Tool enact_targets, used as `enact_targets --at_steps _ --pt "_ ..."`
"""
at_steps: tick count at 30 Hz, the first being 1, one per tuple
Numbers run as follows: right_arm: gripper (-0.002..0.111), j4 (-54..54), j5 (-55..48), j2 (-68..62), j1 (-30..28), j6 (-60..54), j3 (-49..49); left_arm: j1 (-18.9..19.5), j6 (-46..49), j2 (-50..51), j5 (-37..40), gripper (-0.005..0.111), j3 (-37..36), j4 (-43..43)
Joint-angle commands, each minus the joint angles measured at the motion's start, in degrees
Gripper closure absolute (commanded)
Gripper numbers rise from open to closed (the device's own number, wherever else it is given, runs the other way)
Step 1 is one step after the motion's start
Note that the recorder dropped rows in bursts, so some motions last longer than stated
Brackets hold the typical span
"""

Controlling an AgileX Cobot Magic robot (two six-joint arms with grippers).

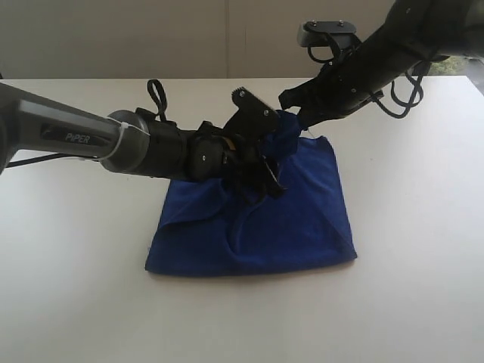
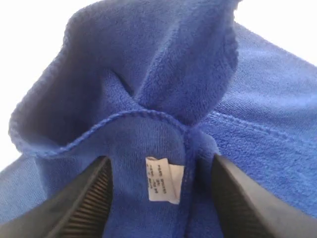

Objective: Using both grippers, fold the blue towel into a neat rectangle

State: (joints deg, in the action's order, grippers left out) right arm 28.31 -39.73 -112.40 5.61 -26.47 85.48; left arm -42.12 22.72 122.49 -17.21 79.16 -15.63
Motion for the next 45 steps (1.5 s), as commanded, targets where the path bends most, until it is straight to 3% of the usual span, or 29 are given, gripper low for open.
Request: enact_targets --at_steps 1,20,27,31,34,42,45 --pt "0.108 0.05 -0.12 0.33 -0.35 -0.39 0.39 -0.20 6.30 0.03 -1.53 0.045 0.28 -0.60" --pt "0.108 0.05 -0.12 0.33 -0.35 -0.39 0.39 2.19 16.04 -0.09 -6.19 0.045 0.28 -10.13" --pt "0.108 0.05 -0.12 0.33 -0.35 -0.39 0.39 1.93 5.64 -0.09 3.36 0.045 0.28 -10.51" --pt "0.108 0.05 -0.12 0.33 -0.35 -0.39 0.39 1.93 3.98 -0.09 3.29 0.046 0.28 -10.51" --pt "0.108 0.05 -0.12 0.33 -0.35 -0.39 0.39 1.93 3.98 -0.09 3.09 0.056 0.28 -10.51" --pt "0.108 0.05 -0.12 0.33 -0.35 -0.39 0.39 1.93 4.13 -0.09 1.89 0.103 0.28 -10.51" --pt "0.108 0.05 0.01 0.33 -0.35 -0.39 0.39 2.17 5.73 -0.60 1.89 0.107 0.28 -10.41"
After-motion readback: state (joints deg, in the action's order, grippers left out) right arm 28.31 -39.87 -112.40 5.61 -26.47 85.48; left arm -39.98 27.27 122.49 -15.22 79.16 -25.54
